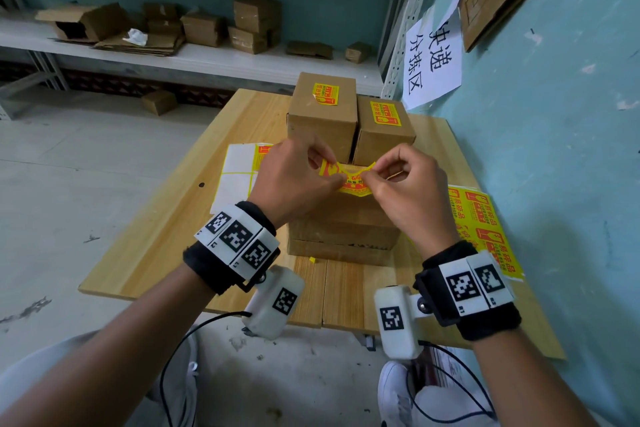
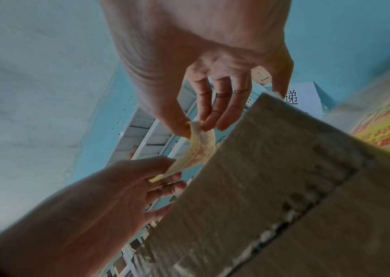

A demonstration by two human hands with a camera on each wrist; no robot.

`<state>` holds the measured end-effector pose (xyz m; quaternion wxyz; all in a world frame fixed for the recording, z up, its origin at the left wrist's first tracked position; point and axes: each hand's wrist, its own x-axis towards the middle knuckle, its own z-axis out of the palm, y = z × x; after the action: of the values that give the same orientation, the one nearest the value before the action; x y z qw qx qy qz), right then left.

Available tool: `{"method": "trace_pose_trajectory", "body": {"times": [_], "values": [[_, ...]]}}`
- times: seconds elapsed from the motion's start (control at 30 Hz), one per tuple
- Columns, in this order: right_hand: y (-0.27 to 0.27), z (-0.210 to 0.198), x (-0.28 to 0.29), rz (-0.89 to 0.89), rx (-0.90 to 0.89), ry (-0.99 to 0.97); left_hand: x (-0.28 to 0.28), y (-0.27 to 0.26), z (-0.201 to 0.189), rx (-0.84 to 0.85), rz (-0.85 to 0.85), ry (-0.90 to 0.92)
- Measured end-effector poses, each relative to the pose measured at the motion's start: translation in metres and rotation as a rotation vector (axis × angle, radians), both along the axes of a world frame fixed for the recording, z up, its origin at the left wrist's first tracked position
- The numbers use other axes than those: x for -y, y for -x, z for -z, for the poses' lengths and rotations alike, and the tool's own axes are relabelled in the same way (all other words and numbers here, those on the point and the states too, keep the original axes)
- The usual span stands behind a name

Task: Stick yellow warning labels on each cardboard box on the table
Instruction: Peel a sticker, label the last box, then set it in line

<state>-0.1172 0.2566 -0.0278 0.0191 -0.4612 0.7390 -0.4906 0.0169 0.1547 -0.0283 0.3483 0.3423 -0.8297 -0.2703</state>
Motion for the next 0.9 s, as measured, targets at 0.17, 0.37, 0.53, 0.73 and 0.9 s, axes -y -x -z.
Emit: {"method": "trace_pose_trajectory", "body": {"times": [0.17, 0.37, 0.53, 0.73, 0.9], "values": [[0.0005, 0.0031, 0.0025, -0.001, 0.004, 0.011, -0.0035, 0.0008, 0.0019, 0.003, 0.001, 0.001], [-0.0019, 0.0084, 0.0029, -0.003, 0.025, 0.032, -0.0045, 0.0014, 0.0058, 0.001, -0.002, -0.02], [-0.0012, 0.0082, 0.0032, 0.003, 0.018, 0.032, -0.0023, 0.0028, 0.0088, -0.031, 0.011, -0.039], [-0.0026, 0.008, 0.0032, 0.01, 0.013, 0.029, -0.0032, 0.0036, 0.0076, -0.058, 0.013, -0.059], [-0.0026, 0.0085, 0.0036, 0.007, 0.017, 0.021, -0.0035, 0.0034, 0.0083, -0.031, 0.03, -0.073]]}}
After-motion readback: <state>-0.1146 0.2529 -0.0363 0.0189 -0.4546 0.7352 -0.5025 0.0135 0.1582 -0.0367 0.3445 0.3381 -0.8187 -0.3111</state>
